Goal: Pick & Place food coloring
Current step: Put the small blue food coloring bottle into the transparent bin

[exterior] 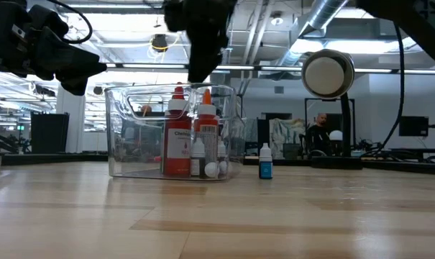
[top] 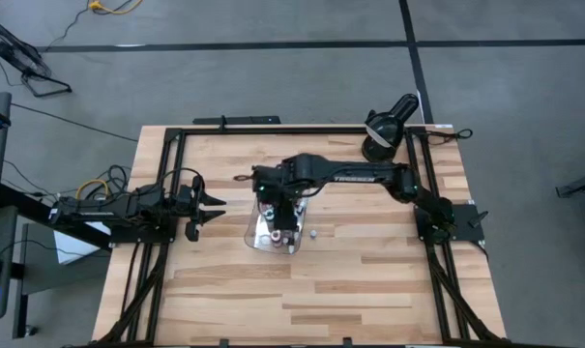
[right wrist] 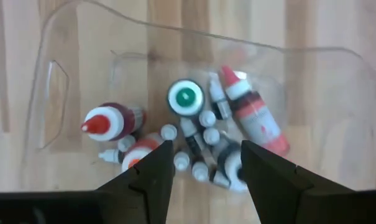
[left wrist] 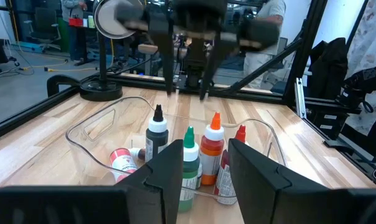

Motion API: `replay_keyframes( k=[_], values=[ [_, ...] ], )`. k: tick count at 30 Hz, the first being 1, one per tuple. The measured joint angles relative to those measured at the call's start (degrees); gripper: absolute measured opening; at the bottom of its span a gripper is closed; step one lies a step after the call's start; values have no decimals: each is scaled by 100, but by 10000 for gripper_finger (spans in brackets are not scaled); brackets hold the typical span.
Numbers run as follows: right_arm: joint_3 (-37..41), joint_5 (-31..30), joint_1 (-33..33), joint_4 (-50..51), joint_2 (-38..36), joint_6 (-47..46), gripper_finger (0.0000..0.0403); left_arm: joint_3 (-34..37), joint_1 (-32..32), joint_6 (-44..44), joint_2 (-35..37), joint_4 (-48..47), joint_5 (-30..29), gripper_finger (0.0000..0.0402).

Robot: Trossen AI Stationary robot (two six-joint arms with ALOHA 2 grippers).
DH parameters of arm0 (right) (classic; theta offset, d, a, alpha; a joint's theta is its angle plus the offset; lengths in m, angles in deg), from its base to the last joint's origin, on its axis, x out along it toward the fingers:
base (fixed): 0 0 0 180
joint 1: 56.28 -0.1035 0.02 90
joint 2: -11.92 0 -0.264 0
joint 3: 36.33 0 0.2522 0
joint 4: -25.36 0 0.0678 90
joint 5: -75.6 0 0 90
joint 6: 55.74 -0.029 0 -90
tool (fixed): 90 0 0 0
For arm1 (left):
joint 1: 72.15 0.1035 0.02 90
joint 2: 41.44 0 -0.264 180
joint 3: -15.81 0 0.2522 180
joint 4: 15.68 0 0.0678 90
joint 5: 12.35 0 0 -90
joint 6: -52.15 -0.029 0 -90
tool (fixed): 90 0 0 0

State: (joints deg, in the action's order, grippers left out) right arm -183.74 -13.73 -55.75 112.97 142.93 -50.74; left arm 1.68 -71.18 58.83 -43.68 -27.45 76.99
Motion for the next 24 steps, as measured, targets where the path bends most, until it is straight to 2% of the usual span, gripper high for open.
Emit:
replay_keyframes(
  k=[7, 12, 24],
  values=[
    [0, -11, 38, 900, -594, -920, 182, 1, 1, 0, 0, 0, 0, 118],
    [0, -11, 5, 1660, -868, -1013, 185, 1, 2, 1, 0, -2, 2, 118],
    [0, -57, -157, 1616, -1144, -1176, 176, 1, -1, -1, 2, 0, 2, 118]
  ],
)
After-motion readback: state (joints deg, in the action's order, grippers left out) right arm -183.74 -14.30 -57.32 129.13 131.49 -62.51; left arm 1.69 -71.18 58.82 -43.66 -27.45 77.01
